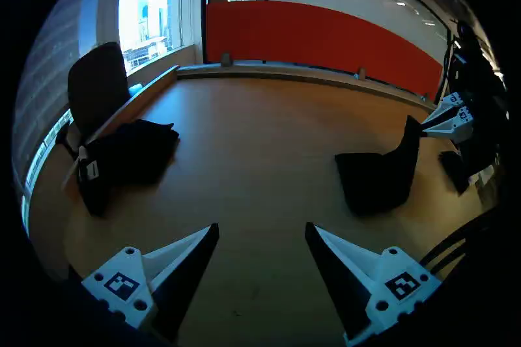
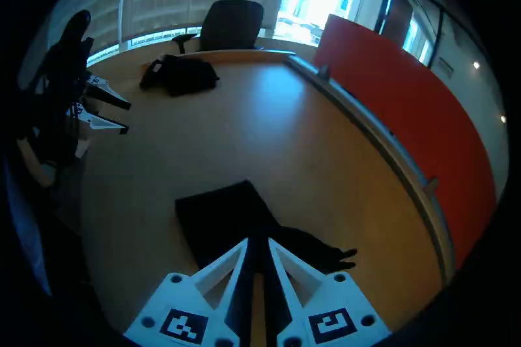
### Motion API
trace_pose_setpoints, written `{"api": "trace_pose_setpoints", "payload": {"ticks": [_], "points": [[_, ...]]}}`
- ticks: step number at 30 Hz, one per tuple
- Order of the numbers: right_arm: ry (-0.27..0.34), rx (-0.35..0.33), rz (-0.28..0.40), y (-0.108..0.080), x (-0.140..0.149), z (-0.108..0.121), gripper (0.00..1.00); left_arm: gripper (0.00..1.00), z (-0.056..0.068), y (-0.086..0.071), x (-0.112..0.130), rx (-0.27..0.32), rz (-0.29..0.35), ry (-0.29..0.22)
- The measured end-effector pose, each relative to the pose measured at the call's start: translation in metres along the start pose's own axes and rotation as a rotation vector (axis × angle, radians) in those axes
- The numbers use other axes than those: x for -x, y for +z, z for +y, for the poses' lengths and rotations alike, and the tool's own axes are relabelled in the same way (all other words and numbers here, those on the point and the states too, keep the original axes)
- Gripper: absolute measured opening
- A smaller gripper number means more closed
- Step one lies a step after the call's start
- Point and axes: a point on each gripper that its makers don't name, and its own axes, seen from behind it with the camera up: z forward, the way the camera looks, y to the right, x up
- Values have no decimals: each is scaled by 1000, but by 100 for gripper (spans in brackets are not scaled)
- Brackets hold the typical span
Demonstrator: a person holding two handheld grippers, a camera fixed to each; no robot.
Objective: Fold towel
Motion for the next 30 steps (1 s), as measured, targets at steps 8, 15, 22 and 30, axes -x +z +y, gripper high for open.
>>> {"api": "trace_pose_setpoints", "payload": {"ticks": [8,15,22,30], "points": [[-24,-84,-13,40,-16,-32,6,98,-9,-9,8,-21,1,-17],[-4,-178,-62,92,-5,-73,7,99,-16,-15,14,-39,-3,-39],[25,-207,-85,108,2,-83,7,98,-18,-16,19,-45,-8,-53],[24,-220,-87,107,2,-83,9,99,-17,-14,18,-45,-6,-54]]}}
